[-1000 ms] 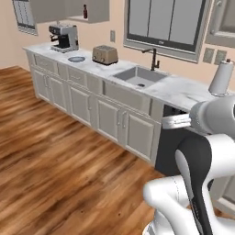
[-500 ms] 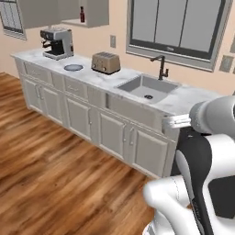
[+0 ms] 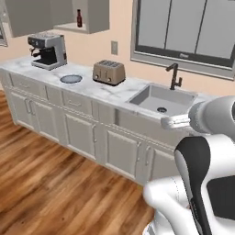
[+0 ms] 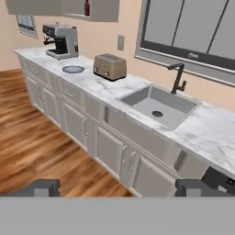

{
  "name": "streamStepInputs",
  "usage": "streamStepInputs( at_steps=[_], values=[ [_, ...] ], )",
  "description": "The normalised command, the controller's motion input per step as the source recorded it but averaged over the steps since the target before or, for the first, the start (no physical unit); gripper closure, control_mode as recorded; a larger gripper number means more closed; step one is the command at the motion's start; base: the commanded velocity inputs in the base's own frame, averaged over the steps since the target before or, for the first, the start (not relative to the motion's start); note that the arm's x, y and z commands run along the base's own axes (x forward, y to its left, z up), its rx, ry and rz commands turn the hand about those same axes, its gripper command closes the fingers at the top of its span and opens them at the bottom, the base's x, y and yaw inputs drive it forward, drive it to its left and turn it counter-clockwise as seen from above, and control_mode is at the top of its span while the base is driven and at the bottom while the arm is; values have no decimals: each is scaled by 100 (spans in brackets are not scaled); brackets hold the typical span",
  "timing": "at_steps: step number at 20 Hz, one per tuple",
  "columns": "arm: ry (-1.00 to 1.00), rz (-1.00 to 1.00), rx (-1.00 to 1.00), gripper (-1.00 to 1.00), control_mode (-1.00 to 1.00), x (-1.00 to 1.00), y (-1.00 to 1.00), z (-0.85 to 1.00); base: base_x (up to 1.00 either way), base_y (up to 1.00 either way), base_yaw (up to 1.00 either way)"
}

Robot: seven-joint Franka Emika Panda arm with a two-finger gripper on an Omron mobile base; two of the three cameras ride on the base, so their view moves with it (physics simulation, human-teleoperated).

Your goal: Move the hot dog bun to the plate on the dining table and place the condiment next to that plate. Then navigate to the fridge and take the sausage and place it on the plate as well.

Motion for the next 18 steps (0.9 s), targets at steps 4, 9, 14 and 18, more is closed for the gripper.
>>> streamStepInputs(
  at_steps=[4,9,14,18],
  values=[
    [0,0,0,-100,100,0,0,0,100,58,-22],
    [0,0,0,-100,100,0,0,0,100,74,-22],
    [0,0,0,-100,100,0,0,0,100,74,-24],
    [0,0,0,-100,100,0,0,0,100,65,-25]
  ],
)
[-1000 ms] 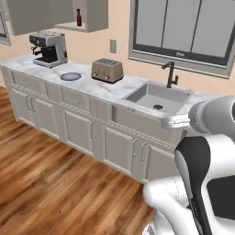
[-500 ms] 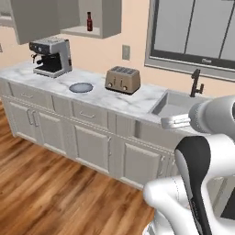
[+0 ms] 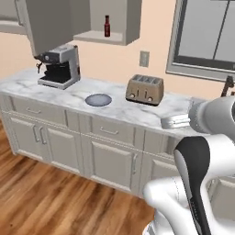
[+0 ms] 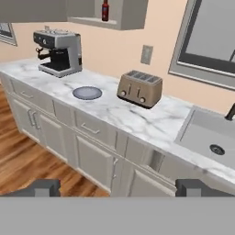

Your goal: Move the hot dog bun to the plate on the dining table and place the condiment next to that plate. Then navigate to the fridge and take the sausage and place it on the plate as well.

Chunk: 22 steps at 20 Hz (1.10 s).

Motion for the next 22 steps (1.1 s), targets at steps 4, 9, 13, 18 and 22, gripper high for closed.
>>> streamStepInputs(
  at_steps=[4,9,13,18,22],
  values=[
    [0,0,0,-100,100,0,0,0,100,59,-26],
    [0,0,0,-100,100,0,0,0,100,46,-30],
    [0,0,0,-100,100,0,0,0,100,29,-35],
    [0,0,0,-100,100,0,0,0,76,50,-31],
    [0,0,0,-100,100,0,0,0,50,63,-28]
  ],
)
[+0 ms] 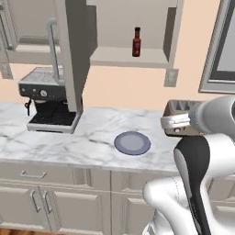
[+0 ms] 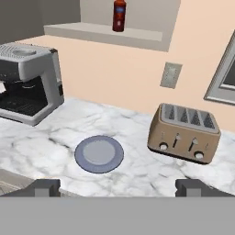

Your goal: Move the hot dog bun to the plate on the dining table and place the condiment next to that plate. Then navigate to the fridge and take the sausage and place it on the plate as well.

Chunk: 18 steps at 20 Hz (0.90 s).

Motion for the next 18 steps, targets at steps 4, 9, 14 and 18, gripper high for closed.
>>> streamStepInputs(
  at_steps=[4,9,14,18],
  values=[
    [0,0,0,-100,100,0,0,0,58,44,-29],
    [0,0,0,-100,100,0,0,0,64,20,-27],
    [0,0,0,-100,100,0,0,0,63,16,-22],
    [0,0,0,-100,100,0,0,0,68,10,-14]
  ],
)
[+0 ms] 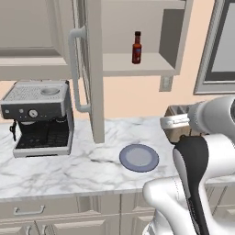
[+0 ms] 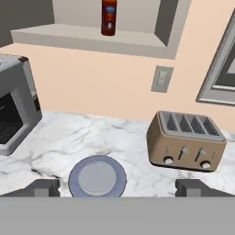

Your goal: Move the hot dog bun to the plate on the dining table and place the condiment next to that plate. Then navigate to the fridge and take the sausage and place it on the plate as well.

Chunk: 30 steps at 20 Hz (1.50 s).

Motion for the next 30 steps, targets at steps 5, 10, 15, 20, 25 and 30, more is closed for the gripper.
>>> streamStepInputs(
  at_steps=[5,10,15,20,25,30],
  values=[
    [-11,2,0,-100,-100,68,-5,1,0,0,0],
    [-10,13,0,-100,-100,74,-1,32,0,0,0],
    [-11,13,0,-100,-100,57,0,48,0,0,0],
    [-12,3,0,-100,-100,26,6,82,0,0,0],
    [-13,-1,0,-100,-100,24,15,58,0,0,0],
    [-21,0,0,-100,-100,30,2,37,0,0,0]
  ],
)
